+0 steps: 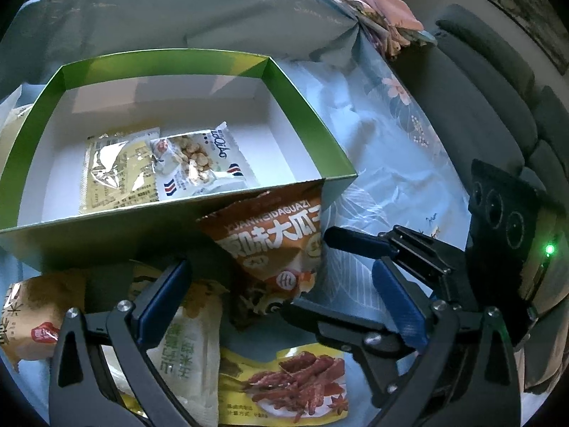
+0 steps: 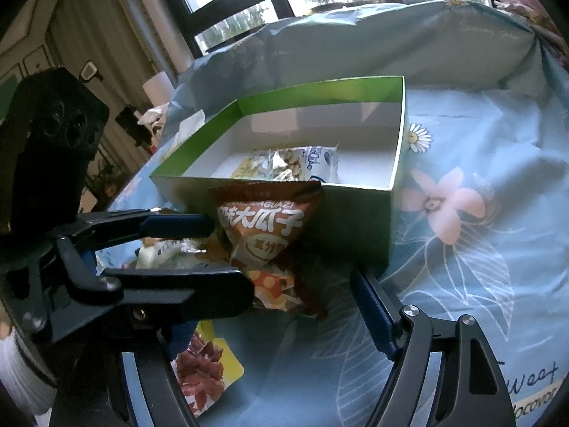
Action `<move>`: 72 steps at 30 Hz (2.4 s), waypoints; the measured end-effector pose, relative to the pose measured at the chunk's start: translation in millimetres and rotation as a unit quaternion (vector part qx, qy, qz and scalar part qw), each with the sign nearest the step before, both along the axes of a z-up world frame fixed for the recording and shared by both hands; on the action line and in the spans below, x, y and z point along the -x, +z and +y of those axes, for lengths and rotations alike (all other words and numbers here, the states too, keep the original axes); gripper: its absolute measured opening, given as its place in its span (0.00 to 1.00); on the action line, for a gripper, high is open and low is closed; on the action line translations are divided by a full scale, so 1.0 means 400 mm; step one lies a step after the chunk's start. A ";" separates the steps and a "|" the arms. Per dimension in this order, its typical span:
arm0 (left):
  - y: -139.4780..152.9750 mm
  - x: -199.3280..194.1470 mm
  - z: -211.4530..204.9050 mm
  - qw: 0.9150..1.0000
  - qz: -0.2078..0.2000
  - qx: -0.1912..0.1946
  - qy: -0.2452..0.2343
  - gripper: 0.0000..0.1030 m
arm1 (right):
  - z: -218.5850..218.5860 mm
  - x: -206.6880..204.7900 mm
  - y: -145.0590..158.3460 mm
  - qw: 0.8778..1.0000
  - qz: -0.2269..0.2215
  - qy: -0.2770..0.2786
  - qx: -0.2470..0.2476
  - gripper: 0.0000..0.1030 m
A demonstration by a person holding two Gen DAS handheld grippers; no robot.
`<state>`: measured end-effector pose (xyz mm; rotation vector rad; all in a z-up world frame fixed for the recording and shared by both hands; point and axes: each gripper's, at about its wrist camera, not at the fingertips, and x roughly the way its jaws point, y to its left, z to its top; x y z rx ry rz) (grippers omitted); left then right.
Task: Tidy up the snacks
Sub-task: 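Lower the right tool onto the orange sunflower-seed bag and grasp it, then lift the orange bag with the left tool over the box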
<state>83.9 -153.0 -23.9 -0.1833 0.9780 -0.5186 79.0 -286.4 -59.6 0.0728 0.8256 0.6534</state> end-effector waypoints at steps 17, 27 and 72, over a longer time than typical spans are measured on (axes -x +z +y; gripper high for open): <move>-0.030 -0.012 -0.009 1.000 0.023 -0.004 0.005 0.50 | 0.039 0.004 -0.023 0.999 0.013 0.028 0.021 0.51; -0.004 0.010 0.002 1.000 0.004 0.001 0.002 0.43 | 0.040 0.022 0.009 0.999 -0.010 0.043 0.005 0.41; 0.070 -0.161 0.161 0.993 -0.042 0.035 0.101 0.43 | 0.177 -0.206 0.084 0.997 -0.030 0.068 -0.015 0.41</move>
